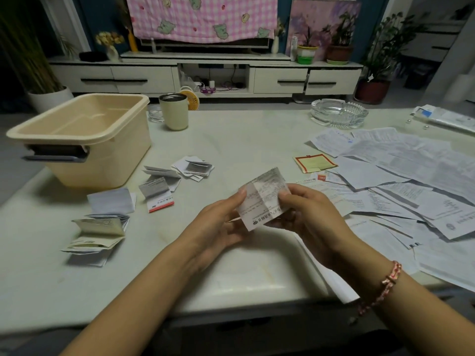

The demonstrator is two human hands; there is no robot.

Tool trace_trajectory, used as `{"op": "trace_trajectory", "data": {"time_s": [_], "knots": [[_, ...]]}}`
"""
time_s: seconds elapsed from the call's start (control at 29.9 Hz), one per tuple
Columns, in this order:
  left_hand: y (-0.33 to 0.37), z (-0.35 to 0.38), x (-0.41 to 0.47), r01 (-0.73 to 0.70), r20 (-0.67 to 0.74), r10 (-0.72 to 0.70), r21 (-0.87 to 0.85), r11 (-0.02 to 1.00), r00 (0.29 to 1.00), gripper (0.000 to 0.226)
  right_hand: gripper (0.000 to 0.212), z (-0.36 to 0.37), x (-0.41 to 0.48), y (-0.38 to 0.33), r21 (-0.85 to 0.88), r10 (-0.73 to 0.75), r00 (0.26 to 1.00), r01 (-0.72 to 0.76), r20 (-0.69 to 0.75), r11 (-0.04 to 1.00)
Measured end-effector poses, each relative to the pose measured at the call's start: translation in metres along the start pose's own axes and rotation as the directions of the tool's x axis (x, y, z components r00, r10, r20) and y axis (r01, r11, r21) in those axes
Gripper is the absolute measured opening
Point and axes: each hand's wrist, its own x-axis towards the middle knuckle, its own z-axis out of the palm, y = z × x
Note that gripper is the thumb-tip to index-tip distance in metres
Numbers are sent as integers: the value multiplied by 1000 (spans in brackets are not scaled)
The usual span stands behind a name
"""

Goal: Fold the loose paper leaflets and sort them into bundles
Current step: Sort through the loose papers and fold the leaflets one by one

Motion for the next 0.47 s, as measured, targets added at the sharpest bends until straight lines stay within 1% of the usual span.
{"op": "trace_trajectory", "data": {"time_s": [0.07,0.13,0.2,0.27,0.33,0.37,0.4,0.47], "knots": [[1,-2,2,-45,-40,41,-97,994,998,22,23,0,0,0,83,49,999,-51,18,995],[1,-4,3,-102,-80,93,-111,989,992,19,20,0,1,0,83,63,998,-63,4,995],[0,-5,3,-166,-109,165,-3,986,980,15,18,-1,2,0,22,63,998,-63,-13,998],[-1,-4,3,-217,-142,233,119,969,962,16,16,-1,2,-1,-52,65,998,-66,-19,996],[-2,-3,2,-243,-167,272,171,955,948,17,11,-2,1,-1,-114,65,997,-68,-32,991],[-2,-2,2,-253,-173,284,181,950,943,16,9,-2,1,0,-132,56,997,-63,-60,989],[-2,-2,2,-263,-178,295,185,947,939,14,9,-3,1,1,-157,25,993,-43,-114,987],[0,-1,1,-283,-179,319,199,938,931,11,19,-8,4,2,-289,-125,966,56,-227,956]]}}
